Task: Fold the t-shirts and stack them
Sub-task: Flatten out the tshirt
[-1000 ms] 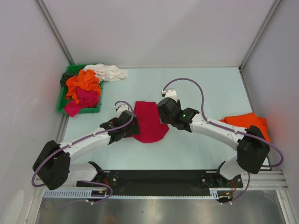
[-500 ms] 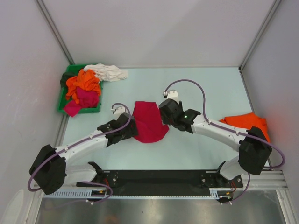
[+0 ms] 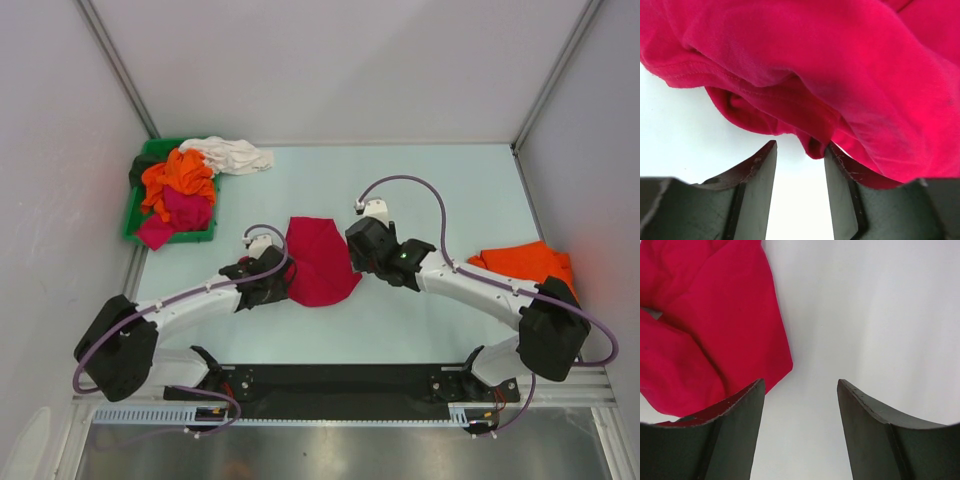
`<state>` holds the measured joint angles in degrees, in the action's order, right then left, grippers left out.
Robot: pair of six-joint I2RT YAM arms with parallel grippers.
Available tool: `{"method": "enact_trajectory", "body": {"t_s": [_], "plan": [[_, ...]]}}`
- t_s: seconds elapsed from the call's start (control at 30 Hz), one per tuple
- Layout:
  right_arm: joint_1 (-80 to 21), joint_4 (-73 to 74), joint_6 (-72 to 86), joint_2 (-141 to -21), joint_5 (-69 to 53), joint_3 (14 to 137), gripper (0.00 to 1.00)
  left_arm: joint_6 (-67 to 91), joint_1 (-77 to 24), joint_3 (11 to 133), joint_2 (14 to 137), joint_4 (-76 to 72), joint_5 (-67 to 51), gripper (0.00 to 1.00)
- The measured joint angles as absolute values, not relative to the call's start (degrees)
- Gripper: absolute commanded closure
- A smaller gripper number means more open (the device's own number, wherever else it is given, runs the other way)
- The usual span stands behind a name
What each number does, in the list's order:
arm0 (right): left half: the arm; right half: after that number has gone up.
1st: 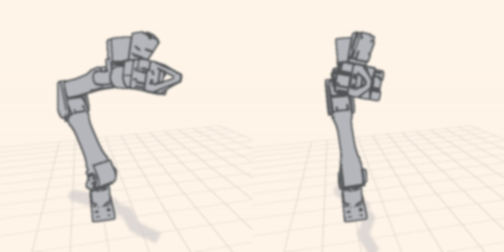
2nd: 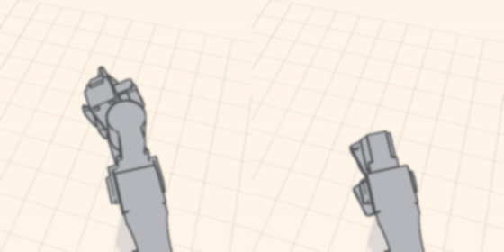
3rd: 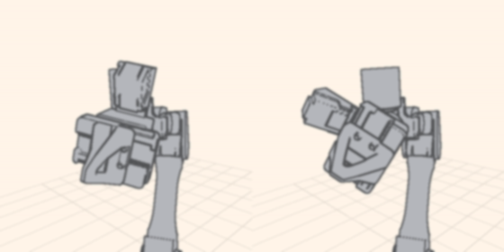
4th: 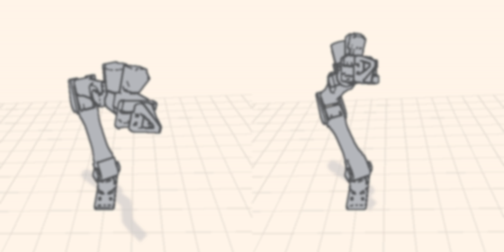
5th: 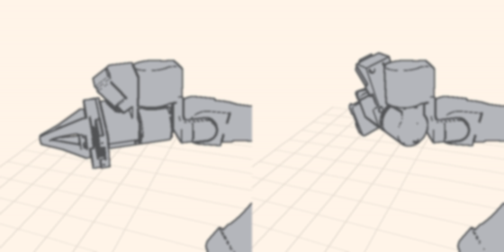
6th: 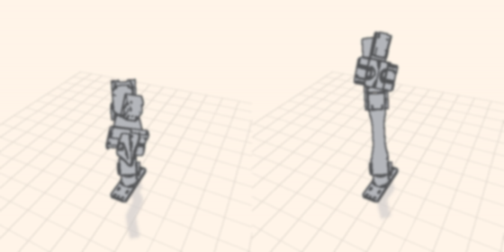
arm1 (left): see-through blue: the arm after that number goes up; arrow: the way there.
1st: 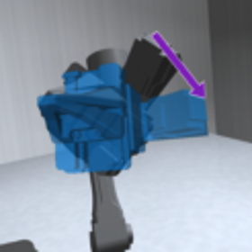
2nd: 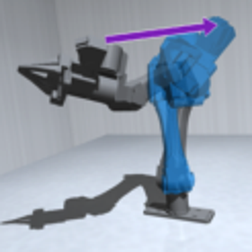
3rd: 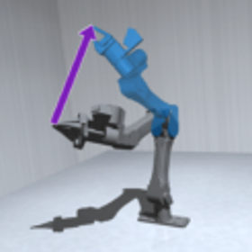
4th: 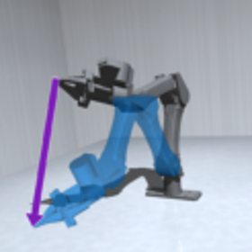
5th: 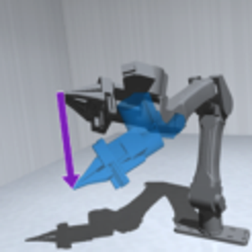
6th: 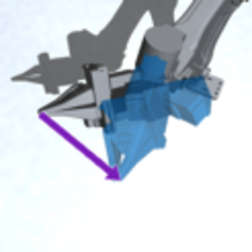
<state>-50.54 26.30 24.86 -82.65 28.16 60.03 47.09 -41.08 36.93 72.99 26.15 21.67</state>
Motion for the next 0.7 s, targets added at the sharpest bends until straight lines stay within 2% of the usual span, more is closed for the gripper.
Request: {"method": "enact_trajectory", "body": {"t_s": [0.33,0.37,0.43,0.47,0.5,0.53,0.7], "plan": [[-50.26,26.3,24.97,-82.06,28.16,59.79,0.35,46.37,-41.15,37.74,76.44,25.82,23.33,0.43],[-50.22,26.3,24.97,-82.06,28.16,59.79,0.35,46.22,-41.12,37.89,76.77,25.85,23.49,0.46],[-50.13,26.3,24.95,-82.06,28.16,59.79,0.35,45.93,-41.15,38.09,77.06,25.76,23.86,0.59],[-50.11,26.3,24.97,-82.06,28.16,59.79,0.35,45.89,-41.12,38.11,77.08,25.67,23.92,0.71],[-50.09,26.3,24.95,-82.06,28.16,59.79,0.35,45.45,-41.15,38.24,77.08,25.56,24.05,0.92],[-50.0,26.3,24.95,-82.06,28.16,59.79,0.35,45.34,-41.15,38.39,77.08,25.47,24.16,1.0],[-49.84,26.28,24.93,-82.06,28.12,59.79,0.35,44.4,-41.15,40.56,76.95,26.35,25.45,1.0]]}}
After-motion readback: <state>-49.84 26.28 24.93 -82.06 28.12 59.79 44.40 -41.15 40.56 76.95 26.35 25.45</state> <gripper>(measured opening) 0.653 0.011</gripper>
